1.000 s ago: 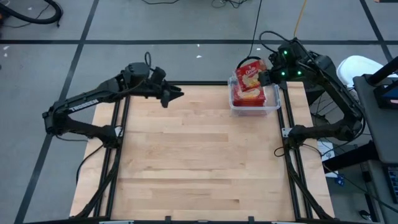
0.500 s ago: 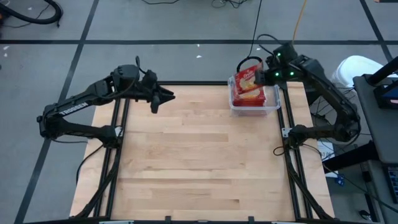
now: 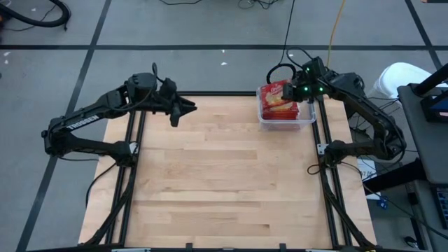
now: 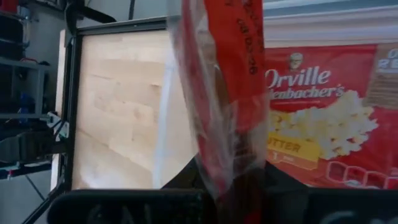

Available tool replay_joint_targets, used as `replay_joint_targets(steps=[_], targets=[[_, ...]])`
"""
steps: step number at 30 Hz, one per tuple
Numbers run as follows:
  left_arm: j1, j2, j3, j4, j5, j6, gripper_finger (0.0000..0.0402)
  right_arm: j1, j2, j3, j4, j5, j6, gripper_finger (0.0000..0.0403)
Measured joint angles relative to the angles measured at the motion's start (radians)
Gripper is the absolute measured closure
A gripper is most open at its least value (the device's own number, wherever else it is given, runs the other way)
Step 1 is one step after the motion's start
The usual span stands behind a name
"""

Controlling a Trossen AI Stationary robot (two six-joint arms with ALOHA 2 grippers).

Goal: Sort popcorn bags into baskets
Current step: Put the popcorn bag into the transparent container

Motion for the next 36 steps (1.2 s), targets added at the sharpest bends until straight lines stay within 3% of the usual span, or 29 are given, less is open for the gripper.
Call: replay_joint_targets(steps=[9,19,24,36], targets=[[0.000,0.002,0.000,0.005,-0.060,0.008,0.0284,-0.052,0.000,-0.013,-0.037,0.060,-0.046,0.0359],[0.002,0.003,0.000,0.008,-0.114,0.037,0.0284,-0.061,0.000,-0.014,-0.068,0.145,-0.066,0.0235],[0.006,0.003,0.000,0.009,-0.117,0.032,0.0284,-0.061,0.001,-0.014,-0.054,0.168,-0.075,0.0198],[0.006,0.003,0.000,0.010,-0.118,0.030,0.0284,-0.014,-0.067,-0.014,0.065,0.162,-0.089,0.0208]])
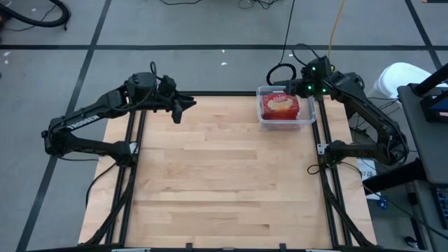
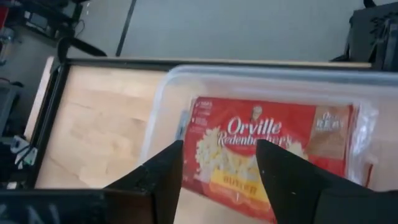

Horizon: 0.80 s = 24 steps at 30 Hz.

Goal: Sort popcorn bags into baskets
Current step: Put the popcorn bag into the transparent container

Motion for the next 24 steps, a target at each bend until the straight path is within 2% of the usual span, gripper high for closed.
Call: replay_joint_targets(steps=[5,10,13,19,24], targets=[[0.000,0.000,0.000,0.000,-0.002,0.003,0.0284,0.020,-0.005,-0.018,-0.045,0.001,0.001,0.0238],[0.000,0.000,0.000,0.000,-0.002,0.002,0.0284,0.017,-0.005,-0.112,-0.043,0.008,0.033,0.0277],[0.000,0.000,0.000,0.000,0.017,0.002,0.0284,0.016,-0.005,-0.176,0.014,0.051,0.036,0.0295],[-0.013,0.000,0.000,0.000,0.025,-0.019,0.0284,0.016,-0.005,-0.224,0.062,0.113,0.037,0.0304],[-0.034,0.000,0.000,0.000,0.027,-0.035,0.0284,0.020,-0.067,-0.224,0.167,0.094,0.055,0.0304]])
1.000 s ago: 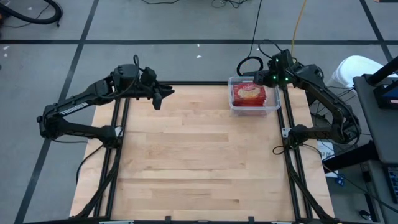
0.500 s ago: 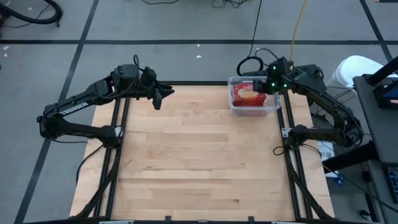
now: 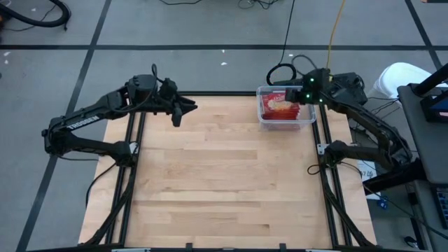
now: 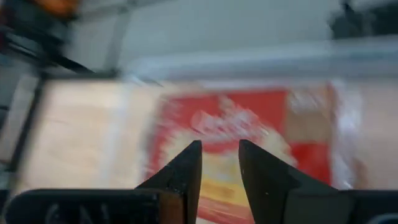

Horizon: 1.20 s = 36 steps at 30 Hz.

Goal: Sort popcorn bags into baskets
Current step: Put the popcorn bag into the transparent container, then return to Home Position

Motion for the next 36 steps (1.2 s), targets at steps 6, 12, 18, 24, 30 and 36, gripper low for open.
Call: replay_joint_targets(steps=[6,12,18,24,30,36], targets=[[-0.016,-0.002,0.000,0.000,-0.007,0.143,0.0284,0.022,-0.132,0.000,0.208,-0.133,-0.048,0.0305],[-0.014,-0.002,0.000,0.001,-0.011,0.265,0.0284,0.056,-0.266,0.002,0.319,-0.252,-0.145,0.0306],[-0.014,-0.002,0.000,-0.001,-0.011,0.264,0.0284,0.072,-0.376,0.002,0.320,-0.358,-0.272,0.0337],[-0.015,-0.002,0.000,-0.001,-0.011,0.220,0.0284,0.072,-0.438,0.002,0.319,-0.510,-0.362,0.0398],[-0.015,-0.002,0.000,-0.002,-0.011,0.203,0.0287,0.073,-0.495,0.002,0.319,-0.516,-0.393,0.0401],[-0.018,-0.002,0.000,-0.005,-0.001,0.214,0.0375,0.073,-0.564,0.002,0.313,-0.510,-0.448,0.0402]])
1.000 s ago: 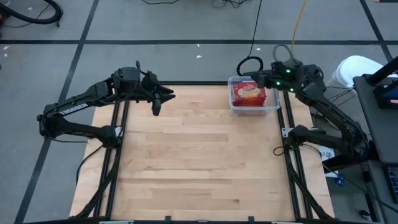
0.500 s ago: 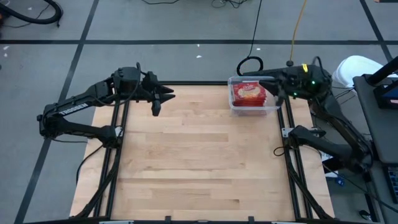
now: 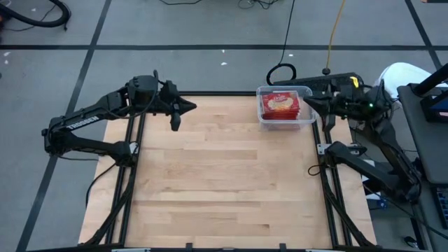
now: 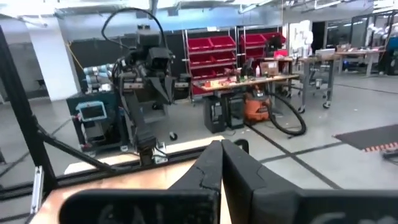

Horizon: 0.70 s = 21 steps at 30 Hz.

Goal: Sort popcorn bags into baskets
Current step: Return to Home Position

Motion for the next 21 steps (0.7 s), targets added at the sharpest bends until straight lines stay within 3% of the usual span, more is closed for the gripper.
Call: replay_joint_targets(steps=[10,16,21], targets=[[-0.018,-0.011,-0.057,0.002,0.025,0.115,0.0398,0.007,-0.054,0.000,-0.106,0.003,-0.073,0.0403],[-0.041,-0.074,-0.158,0.047,0.044,0.108,0.0399,0.021,-0.081,0.000,-0.135,0.183,-0.158,0.0403],[-0.067,-0.175,-0.298,0.191,0.012,0.080,0.0400,0.046,-0.085,-0.030,-0.145,0.207,-0.193,0.0403]])
